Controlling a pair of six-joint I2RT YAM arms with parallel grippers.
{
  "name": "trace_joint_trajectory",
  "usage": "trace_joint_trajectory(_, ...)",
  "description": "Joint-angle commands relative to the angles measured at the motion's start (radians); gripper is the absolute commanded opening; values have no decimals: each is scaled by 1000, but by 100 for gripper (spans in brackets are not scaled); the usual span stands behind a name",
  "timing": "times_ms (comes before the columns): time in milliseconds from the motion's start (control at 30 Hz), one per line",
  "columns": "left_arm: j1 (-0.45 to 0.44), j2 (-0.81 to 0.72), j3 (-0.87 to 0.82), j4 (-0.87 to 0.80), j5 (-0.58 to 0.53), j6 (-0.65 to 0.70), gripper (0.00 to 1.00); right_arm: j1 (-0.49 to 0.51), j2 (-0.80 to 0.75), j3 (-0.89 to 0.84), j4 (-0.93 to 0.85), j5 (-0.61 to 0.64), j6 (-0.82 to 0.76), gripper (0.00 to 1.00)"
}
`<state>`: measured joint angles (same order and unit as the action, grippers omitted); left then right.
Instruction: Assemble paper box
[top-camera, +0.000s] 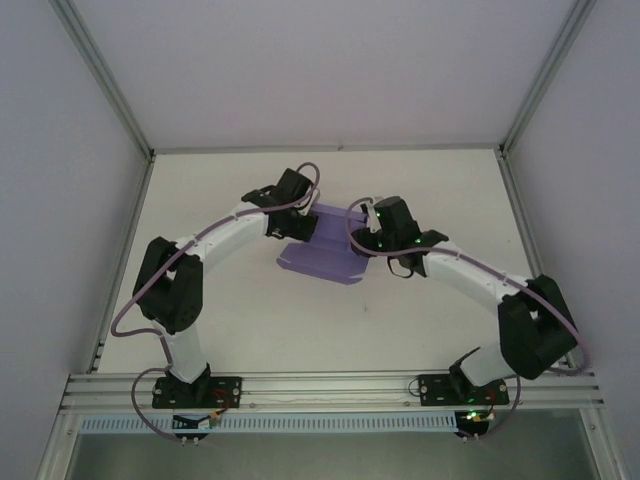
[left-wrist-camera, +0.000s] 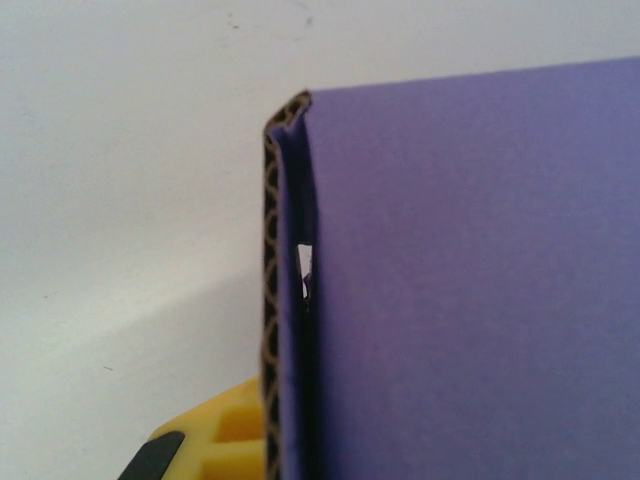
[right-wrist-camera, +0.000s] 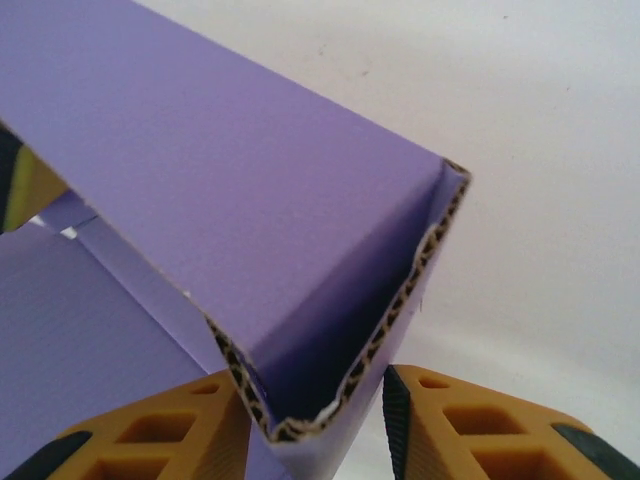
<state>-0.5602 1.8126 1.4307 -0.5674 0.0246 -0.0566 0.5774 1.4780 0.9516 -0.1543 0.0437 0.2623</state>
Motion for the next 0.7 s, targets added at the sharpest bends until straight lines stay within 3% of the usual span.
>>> trace_joint_trajectory(0, -13, -19, -12, 44, 43, -51, 0, 1, 68, 69, 79, 40, 60, 40)
trace_joint_trajectory(100, -24, -26, -22, 62, 40, -72, 0, 12, 138, 114, 53, 263, 136, 40)
trace_joint_trajectory(200, -34, -22, -18, 64, 10, -89, 0, 14, 175, 115, 107, 342, 178, 38)
trace_joint_trajectory(367, -45, -18, -21, 88, 1, -140, 0, 27, 211, 118, 173, 423, 186, 19)
trace_joint_trajectory(600, -60, -22, -30, 130, 4, -226, 0, 44, 295, 151, 156, 766, 202, 0)
trace_joint_trajectory(667, -60, -25, -26, 124, -16, -246, 0, 44, 320, 176, 101, 874, 248, 0)
